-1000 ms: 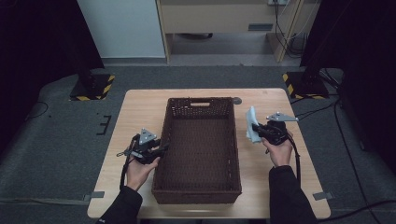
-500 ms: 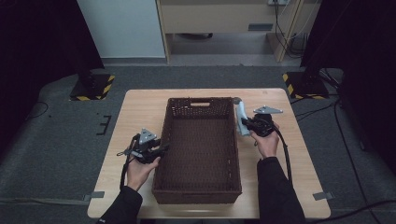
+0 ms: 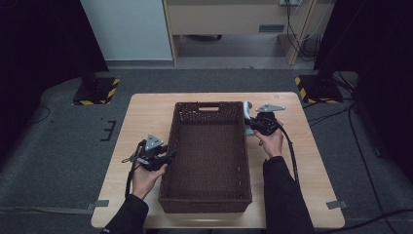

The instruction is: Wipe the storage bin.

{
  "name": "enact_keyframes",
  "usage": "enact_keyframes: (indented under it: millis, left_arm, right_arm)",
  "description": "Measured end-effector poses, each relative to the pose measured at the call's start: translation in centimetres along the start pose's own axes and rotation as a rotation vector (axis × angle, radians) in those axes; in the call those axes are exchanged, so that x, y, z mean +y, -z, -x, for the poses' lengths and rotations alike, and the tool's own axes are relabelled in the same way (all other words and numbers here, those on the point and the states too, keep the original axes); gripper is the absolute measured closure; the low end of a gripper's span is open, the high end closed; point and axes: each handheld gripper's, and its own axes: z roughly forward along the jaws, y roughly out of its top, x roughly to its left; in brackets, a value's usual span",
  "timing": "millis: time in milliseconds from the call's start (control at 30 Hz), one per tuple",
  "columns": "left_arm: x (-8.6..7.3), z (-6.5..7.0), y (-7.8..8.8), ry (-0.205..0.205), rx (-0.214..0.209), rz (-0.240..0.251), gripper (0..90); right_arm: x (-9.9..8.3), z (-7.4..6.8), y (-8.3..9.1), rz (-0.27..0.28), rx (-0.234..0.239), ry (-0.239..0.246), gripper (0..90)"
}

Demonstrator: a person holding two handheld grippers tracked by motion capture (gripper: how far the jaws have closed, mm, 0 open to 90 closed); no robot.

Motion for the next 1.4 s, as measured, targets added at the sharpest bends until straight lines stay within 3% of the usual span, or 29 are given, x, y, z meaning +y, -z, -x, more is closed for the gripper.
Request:
enact_keyframes:
  millis: [167, 200, 267, 367, 433, 533, 600, 667, 833, 933, 1033, 1100, 1200, 1267, 1400]
  left_arm:
    - [0.0, 0.0, 0.0, 0.001, -0.001, 0.000, 58.8]
    - [0.0, 0.0, 0.0, 0.000, 0.000, 0.001, 58.8]
    - [0.0, 0.0, 0.0, -0.002, -0.001, -0.001, 58.9]
    - [0.0, 0.0, 0.0, 0.003, -0.003, 0.001, 58.8]
    - [0.0, 0.0, 0.0, 0.005, -0.003, 0.001, 58.7]
    - [0.0, -0.1, 0.0, 0.007, -0.005, 0.002, 58.6]
    - [0.0, -0.1, 0.0, 0.009, -0.006, 0.003, 58.5]
    - [0.0, -0.1, 0.0, 0.008, -0.005, 0.002, 58.6]
    - [0.0, -0.1, 0.0, 0.008, -0.005, 0.002, 58.6]
    - [0.0, -0.1, 0.0, 0.007, -0.005, 0.002, 58.6]
    - [0.0, -0.1, 0.0, 0.008, -0.004, 0.002, 58.7]
    - [0.0, -0.1, 0.0, 0.009, -0.004, 0.002, 58.7]
    - [0.0, 0.0, 0.0, 0.011, -0.003, 0.002, 58.8]
    - [0.0, 0.0, 0.0, 0.012, -0.002, 0.001, 58.9]
    - [0.0, 0.0, 0.0, 0.015, 0.000, 0.002, 59.1]
  right_arm:
    - [-1.8, 0.1, -1.6, -0.092, 0.009, -0.002, 84.1]
    - [-2.2, 0.1, -1.8, -0.090, 0.002, -0.002, 84.1]
    - [-3.0, 0.5, -2.2, -0.121, 0.004, -0.036, 84.0]
    - [-3.5, 0.6, -2.4, -0.150, 0.014, -0.048, 83.9]
    - [-3.0, 0.5, -2.1, -0.141, 0.020, -0.040, 83.9]
    - [-1.7, 0.3, -0.7, -0.019, 0.022, -0.039, 84.0]
    - [-0.7, 0.1, 0.4, 0.057, 0.014, -0.004, 84.1]
    - [0.1, 0.0, 1.0, 0.077, 0.023, 0.019, 84.0]
    - [0.2, 0.2, 0.8, 0.051, 0.025, 0.033, 84.1]
    - [-1.0, 0.4, 0.0, -0.012, 0.027, 0.014, 84.0]
    - [-2.8, 0.5, -1.2, -0.108, 0.036, -0.003, 84.0]
    - [-3.8, 0.6, -1.8, -0.133, 0.035, -0.009, 83.9]
    - [-4.2, 0.6, -1.9, -0.133, 0.048, -0.042, 84.0]
    - [-3.6, 0.6, -1.2, -0.123, 0.054, -0.016, 84.0]
    - [-1.8, 0.6, 1.1, 0.001, 0.083, 0.002, 84.0]
